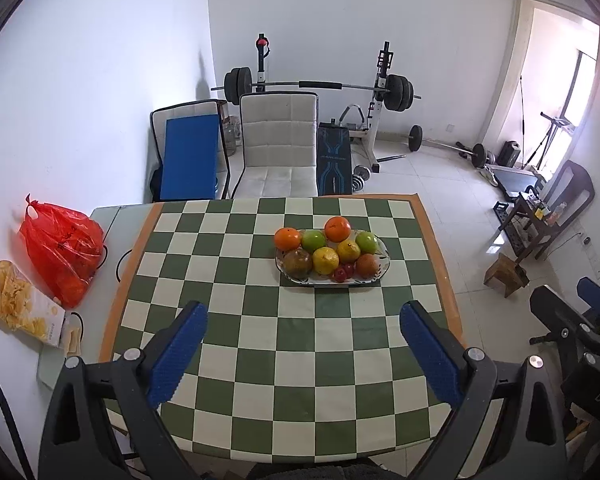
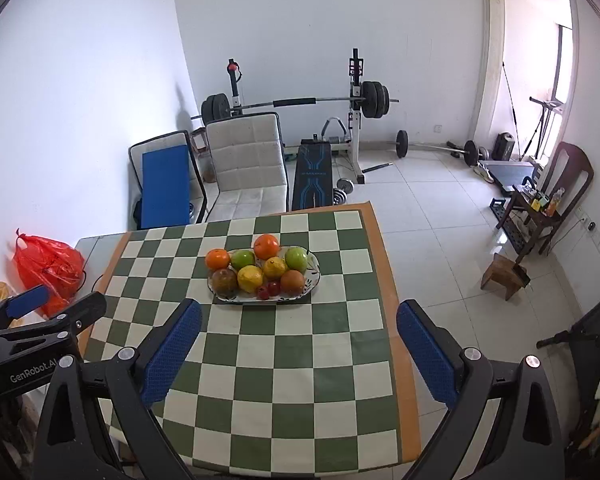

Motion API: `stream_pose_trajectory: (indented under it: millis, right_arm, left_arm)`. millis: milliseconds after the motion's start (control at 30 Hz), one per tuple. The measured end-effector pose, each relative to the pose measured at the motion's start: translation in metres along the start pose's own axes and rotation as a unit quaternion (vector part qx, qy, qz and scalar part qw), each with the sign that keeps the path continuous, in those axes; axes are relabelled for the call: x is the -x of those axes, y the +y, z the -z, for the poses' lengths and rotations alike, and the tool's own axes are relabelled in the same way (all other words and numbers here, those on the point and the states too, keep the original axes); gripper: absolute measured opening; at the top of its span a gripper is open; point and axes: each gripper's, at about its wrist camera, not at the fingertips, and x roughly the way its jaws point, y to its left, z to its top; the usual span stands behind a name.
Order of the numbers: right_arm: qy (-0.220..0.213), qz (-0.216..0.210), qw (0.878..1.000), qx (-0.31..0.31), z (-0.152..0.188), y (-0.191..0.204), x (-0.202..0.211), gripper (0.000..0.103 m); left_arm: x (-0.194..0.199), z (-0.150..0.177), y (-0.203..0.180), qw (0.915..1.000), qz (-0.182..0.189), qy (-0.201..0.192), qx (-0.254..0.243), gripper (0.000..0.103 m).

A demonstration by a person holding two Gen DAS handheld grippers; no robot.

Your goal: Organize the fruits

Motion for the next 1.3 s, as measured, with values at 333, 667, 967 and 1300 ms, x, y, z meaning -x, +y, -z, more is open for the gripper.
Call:
stream_pose_trajectory:
  millis: [333,667,967,1300]
  right_arm:
    - [-0.004,-0.006,1.0,0.004,0.003,0.004,0.028,0.1]
    - [0.004,0.001,1.0,0.004,-0.002,-0.001,-0.009,0.1]
    - [0.021,0.015,1.0,0.005,-0.012,-0.004,-0.078,0.101]
    - [0.048,0.024,0.999,0.005,-0.018,-0.008,-0.152,0.101]
  left_arm:
    - [0.003,0.003,-0.001,1.0,0.003,0.001,0.001,0.099]
    - [-0.032,-0.005,-0.002,0.9999,0.006,0.011,0.003,0.103]
    - [-0.084,-0.016,-0.002,0.9996,-0.017,0.022,0.002,0.103]
    - [-0.127,-0.02,-0.004,0.9988,-0.024,0.042,0.0,0.103]
